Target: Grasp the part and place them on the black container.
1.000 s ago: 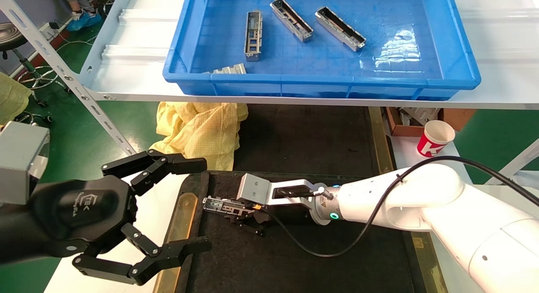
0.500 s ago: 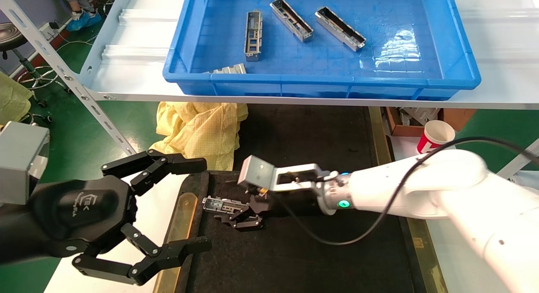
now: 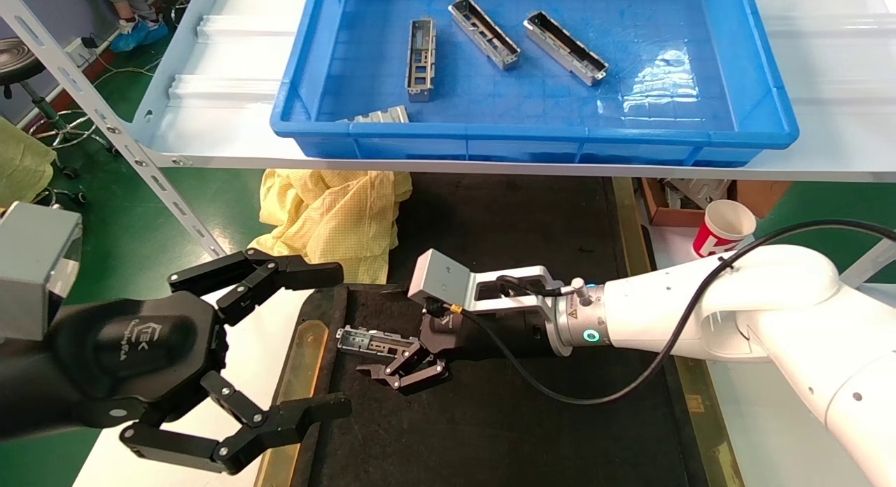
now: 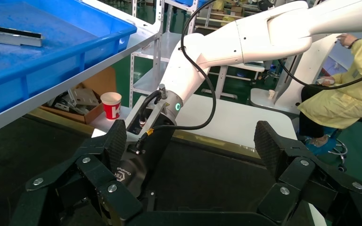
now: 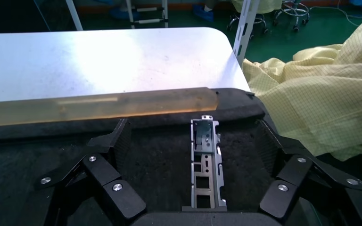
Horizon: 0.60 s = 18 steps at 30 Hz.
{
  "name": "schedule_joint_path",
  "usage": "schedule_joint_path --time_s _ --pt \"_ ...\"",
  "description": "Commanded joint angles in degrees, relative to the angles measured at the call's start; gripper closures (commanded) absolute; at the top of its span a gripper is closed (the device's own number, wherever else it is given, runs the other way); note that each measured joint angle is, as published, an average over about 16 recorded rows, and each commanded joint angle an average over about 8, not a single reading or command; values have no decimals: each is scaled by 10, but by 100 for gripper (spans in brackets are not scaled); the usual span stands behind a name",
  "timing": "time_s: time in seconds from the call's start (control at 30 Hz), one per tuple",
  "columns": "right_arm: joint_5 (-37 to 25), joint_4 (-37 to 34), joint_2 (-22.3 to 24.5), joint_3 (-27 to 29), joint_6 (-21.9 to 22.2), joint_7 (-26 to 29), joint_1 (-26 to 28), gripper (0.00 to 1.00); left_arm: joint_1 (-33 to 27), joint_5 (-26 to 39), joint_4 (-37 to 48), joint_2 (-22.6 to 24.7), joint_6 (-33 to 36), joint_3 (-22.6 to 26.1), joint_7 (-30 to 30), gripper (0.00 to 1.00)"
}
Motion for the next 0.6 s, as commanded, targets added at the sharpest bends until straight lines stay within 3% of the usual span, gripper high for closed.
schedule_joint_path --time_s 0.03,0.6 --pt "-2 0 -2 -2 5 -1 1 0 0 0 0 0 0 0 0 0" --pt "-6 129 99 138 -45 67 -74 0 0 0 0 0 0 0 0 0"
